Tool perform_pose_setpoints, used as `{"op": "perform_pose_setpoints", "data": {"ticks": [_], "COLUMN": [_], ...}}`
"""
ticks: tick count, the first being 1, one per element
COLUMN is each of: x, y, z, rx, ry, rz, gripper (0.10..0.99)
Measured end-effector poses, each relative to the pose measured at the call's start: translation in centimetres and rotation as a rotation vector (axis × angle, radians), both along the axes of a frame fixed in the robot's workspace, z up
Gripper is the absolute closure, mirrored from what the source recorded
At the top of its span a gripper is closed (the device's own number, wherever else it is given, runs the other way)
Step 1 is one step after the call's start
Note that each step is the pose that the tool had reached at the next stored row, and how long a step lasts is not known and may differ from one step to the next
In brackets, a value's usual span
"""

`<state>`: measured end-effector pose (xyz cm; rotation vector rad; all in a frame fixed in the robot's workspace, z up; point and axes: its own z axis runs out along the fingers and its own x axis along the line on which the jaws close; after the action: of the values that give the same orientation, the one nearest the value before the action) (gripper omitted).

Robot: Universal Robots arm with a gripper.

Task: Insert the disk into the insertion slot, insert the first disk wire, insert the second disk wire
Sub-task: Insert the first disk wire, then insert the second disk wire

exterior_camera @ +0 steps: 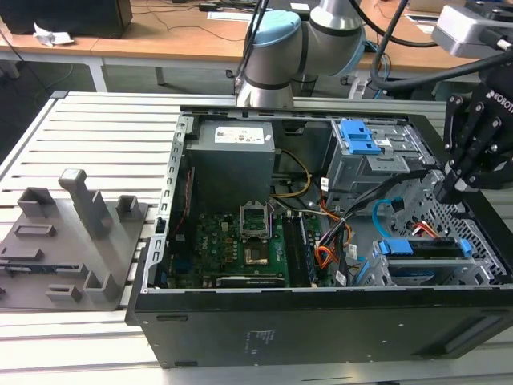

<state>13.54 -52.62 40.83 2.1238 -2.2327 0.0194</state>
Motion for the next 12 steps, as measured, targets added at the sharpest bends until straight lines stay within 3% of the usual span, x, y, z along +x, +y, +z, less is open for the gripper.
{"op": "perform_pose_setpoints", "data": {"ticks": [12], "x": [-0.24], "y": [0.01], "z": [0.00], "rx": [0.000], "ry": [0.0000], "rz": [0.000], "gripper": [0.980]}}
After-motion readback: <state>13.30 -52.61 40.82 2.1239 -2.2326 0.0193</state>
